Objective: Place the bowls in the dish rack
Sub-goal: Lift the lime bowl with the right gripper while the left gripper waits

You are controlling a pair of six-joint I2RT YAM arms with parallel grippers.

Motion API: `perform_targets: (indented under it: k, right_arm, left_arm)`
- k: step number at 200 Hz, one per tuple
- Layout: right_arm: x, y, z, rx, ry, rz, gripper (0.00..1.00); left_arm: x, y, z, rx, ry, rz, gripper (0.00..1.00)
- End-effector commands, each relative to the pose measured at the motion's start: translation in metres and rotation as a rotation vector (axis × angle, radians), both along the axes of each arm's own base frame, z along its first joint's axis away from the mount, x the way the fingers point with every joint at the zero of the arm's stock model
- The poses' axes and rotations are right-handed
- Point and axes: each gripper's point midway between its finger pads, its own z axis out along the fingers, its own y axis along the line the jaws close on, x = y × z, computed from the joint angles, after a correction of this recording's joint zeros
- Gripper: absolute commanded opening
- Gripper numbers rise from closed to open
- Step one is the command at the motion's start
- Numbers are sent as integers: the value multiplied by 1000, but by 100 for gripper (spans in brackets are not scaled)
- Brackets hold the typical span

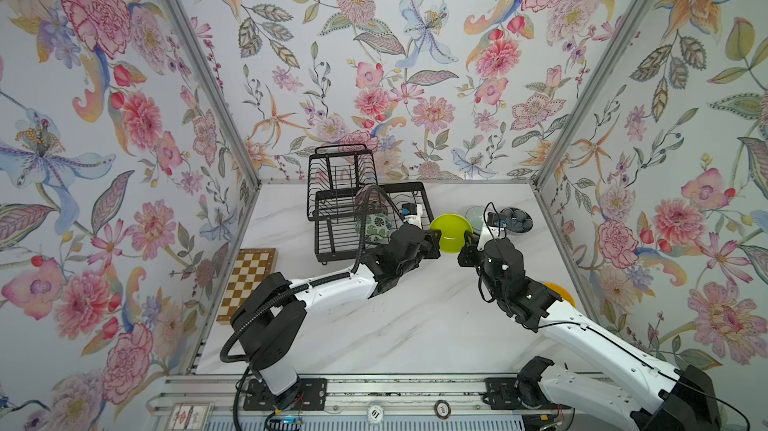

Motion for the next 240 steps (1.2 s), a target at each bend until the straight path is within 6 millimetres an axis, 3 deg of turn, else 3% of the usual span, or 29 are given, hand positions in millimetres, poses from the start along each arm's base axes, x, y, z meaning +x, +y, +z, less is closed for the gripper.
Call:
perform_targets:
  k: [1, 43, 80, 139, 144, 170, 189, 240]
  right_arm:
    - [4, -2, 21, 74, -67, -13, 0]
    - [7, 4, 19, 96, -65, 0, 6]
    - [10, 6, 14, 117, -43, 5, 22]
    - [11, -7, 16, 260, -6, 16, 57]
    - [14, -17, 17, 277, -10, -9, 60]
    - [14, -29, 23, 367, -11, -11, 75]
    - [13, -39, 26, 427, -18, -35, 98]
    - [16, -67, 24, 621, -16, -105, 98]
  left_arm:
    - [7, 5, 17, -65, -20, 0, 1]
    - [9, 4, 19, -62, -25, 0, 0]
    - [10, 10, 22, -40, -49, 20, 0]
    - [27, 32, 31, 52, -122, 108, 0]
    - [30, 35, 31, 59, -126, 119, 0]
    - [45, 45, 39, 86, -159, 159, 0]
    - [56, 45, 46, 102, -182, 156, 0]
    - [83, 42, 74, 217, -314, 192, 0]
